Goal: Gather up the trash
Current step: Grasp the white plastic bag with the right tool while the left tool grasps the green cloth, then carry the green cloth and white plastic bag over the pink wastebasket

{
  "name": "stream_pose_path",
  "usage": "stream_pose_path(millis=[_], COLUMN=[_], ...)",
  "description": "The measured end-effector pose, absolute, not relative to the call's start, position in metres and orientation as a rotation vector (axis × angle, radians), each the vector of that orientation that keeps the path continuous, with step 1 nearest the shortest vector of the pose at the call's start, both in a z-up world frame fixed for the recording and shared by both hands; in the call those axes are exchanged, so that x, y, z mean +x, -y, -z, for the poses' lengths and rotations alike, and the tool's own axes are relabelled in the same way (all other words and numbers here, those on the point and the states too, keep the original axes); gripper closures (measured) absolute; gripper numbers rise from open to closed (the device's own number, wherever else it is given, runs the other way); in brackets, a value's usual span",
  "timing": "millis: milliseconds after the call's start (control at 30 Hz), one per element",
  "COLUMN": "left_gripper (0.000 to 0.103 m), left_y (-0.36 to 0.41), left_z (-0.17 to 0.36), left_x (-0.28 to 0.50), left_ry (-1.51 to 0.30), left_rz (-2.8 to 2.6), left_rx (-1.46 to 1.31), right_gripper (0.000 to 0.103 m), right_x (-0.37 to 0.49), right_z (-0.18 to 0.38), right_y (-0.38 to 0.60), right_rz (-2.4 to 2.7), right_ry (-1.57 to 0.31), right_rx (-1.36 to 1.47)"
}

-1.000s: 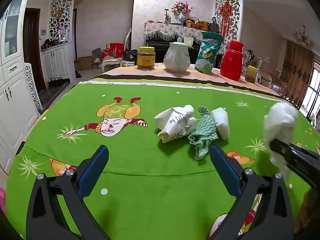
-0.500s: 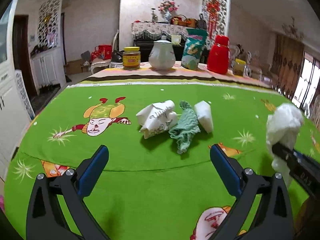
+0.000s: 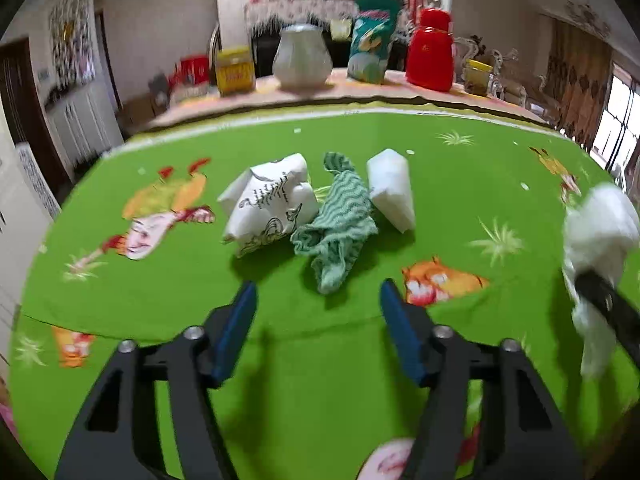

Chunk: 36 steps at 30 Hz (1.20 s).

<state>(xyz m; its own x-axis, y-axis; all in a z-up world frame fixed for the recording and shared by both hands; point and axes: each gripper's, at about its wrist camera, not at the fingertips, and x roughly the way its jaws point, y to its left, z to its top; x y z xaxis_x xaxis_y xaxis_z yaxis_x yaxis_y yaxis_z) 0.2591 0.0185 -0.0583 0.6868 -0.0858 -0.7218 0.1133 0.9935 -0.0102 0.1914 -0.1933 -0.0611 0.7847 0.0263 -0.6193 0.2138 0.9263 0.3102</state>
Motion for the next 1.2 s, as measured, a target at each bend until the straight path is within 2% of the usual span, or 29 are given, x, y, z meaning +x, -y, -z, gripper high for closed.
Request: stream_pose_path(millis=[367,400,433,467,567,1000,1200], left_gripper=[0.046,0.051,0.067,0.069,0.073,0.073,0.073], left_y=[0.005,0.008,0.009,0.009,0.009,-0.030,-0.042], left_z=[0.072,0.072,0.071,0.069,0.065,0.018,0.015], left_x=[0.325,0.325,0.323,0.320,0.301,0.170,0.125], left_ry=[-0.894,-0.898,-0.891,-0.878,-0.839,-0.665,-0.565], left_rz=[0.098,0.103,0.109,0.112,0.140,0.130,0.058], left_rx=[0.042,0.050,0.050,0.048,0.057,0.033,0.017], right_gripper=[0.069,0.069,0.069,0.069,0.069,0.069,0.069], right_x=[0.195,0.196,0.196,0.195,0.196,0.197,0.195], right_z=[0.061,0.060,0.060,0.060,0.060,0.059,0.053], right_y=[0.189,0.187,0.186,0.185,0.187,0.183,0.169], right_rz=[0.095,0.093,0.091,0.091,0.086,0.052,0.026], right_ry=[-0.670,-0.669,-0.668,-0.665,-0.668,-0.659,-0.644], right_rx=[0.365,0.357,0.353,0.350,0.359,0.336,0.268])
